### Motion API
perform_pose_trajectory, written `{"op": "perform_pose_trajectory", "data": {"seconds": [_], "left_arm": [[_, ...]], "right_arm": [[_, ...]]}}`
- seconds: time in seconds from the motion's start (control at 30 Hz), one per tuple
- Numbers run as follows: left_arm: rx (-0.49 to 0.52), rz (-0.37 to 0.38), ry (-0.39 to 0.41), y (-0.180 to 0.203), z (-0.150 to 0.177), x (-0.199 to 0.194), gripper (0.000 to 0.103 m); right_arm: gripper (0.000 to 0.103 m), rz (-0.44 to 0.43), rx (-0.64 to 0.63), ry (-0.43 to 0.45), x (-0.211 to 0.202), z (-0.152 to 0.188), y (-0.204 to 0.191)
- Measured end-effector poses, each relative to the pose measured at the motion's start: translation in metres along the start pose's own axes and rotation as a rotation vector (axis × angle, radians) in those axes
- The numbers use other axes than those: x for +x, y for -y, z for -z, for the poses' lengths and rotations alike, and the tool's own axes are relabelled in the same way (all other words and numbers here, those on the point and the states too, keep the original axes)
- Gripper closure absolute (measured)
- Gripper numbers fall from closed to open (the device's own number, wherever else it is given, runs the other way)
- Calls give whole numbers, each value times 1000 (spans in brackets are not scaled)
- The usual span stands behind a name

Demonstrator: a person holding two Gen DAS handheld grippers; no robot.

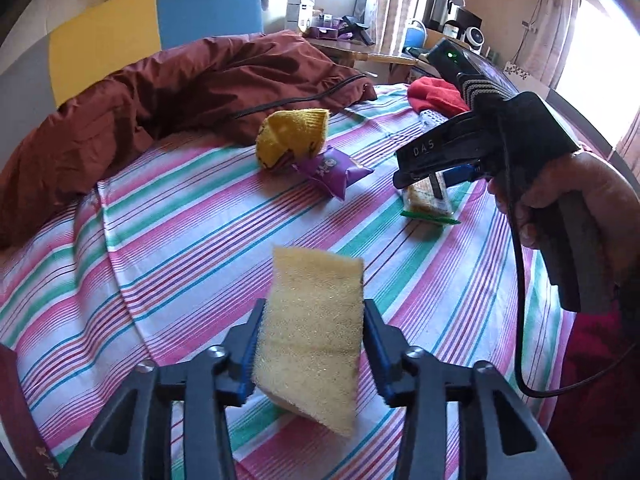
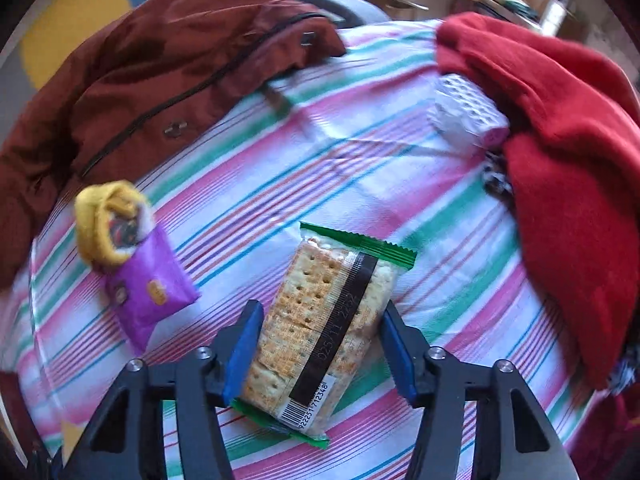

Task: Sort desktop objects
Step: 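Carry the sponge and cracker packet over the gold tray with both tools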

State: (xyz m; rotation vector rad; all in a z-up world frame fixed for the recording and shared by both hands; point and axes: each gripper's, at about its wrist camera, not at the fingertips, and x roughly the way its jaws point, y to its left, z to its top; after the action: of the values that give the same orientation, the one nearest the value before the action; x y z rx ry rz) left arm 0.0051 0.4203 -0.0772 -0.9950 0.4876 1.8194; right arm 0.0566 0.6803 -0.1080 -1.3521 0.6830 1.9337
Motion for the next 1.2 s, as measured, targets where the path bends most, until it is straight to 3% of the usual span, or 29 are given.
{"op": "perform_pose_trajectory", "data": {"seconds": [0.2,0.53,1.2], "left_arm": [[-93,0,-1,-18,14,-12,63],[-169,-57,83,-35,33,-60,63],[-257,-282,245,-68,63,-168,63]], "right_arm": [[50,32,-112,54,-12,4,-14],[50,-11,-128,165,-39,12,-19],[50,-22,-141,262,-65,14,-31]]}}
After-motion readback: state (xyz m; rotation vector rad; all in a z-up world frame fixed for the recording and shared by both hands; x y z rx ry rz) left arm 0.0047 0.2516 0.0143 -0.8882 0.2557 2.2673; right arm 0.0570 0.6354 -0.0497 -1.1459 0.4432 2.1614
